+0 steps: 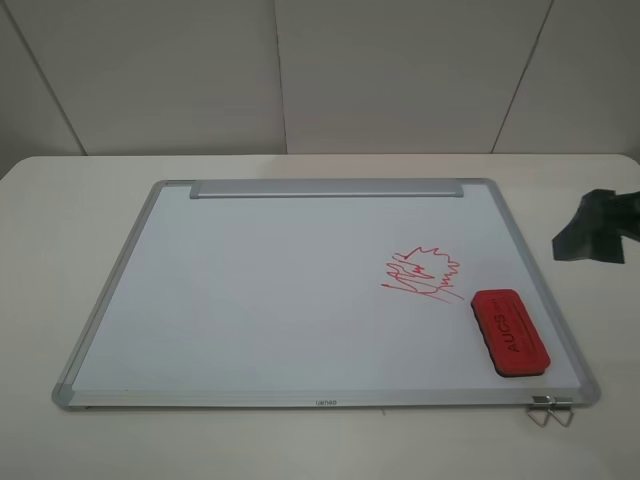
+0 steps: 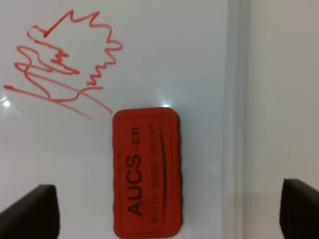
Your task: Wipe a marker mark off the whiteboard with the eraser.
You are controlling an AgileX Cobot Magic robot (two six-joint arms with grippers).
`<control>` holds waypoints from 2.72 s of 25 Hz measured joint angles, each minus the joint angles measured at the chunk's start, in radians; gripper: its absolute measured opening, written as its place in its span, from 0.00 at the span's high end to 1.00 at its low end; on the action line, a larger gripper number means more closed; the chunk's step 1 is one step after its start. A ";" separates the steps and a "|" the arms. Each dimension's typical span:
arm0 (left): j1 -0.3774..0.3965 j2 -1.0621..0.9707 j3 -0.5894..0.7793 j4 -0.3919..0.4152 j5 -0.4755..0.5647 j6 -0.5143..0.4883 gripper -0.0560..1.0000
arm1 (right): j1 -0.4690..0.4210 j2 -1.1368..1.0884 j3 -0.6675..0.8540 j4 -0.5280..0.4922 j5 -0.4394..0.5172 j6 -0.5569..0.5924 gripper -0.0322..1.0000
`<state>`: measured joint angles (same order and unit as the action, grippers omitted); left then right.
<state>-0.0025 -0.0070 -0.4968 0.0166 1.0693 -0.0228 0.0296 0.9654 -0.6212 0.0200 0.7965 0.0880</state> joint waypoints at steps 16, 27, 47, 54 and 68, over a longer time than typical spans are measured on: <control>0.000 0.000 0.000 0.000 0.000 0.000 0.21 | -0.109 -0.783 0.000 0.000 0.236 -0.088 0.20; 0.000 0.000 0.000 0.000 0.000 0.000 0.21 | -0.109 -0.963 0.031 0.008 0.251 -0.088 0.20; 0.000 0.000 0.000 0.000 0.000 0.000 0.21 | -0.107 -0.968 0.103 0.008 0.263 -0.088 0.20; 0.000 0.000 0.000 0.000 0.000 0.000 0.21 | -0.036 -0.968 0.103 0.007 0.263 -0.088 0.20; 0.000 0.000 0.000 0.000 0.000 0.000 0.21 | -0.036 -0.968 0.103 0.007 0.263 -0.088 0.20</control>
<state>-0.0025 -0.0070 -0.4968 0.0166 1.0693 -0.0228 -0.0063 -0.0028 -0.5185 0.0268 1.0592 0.0000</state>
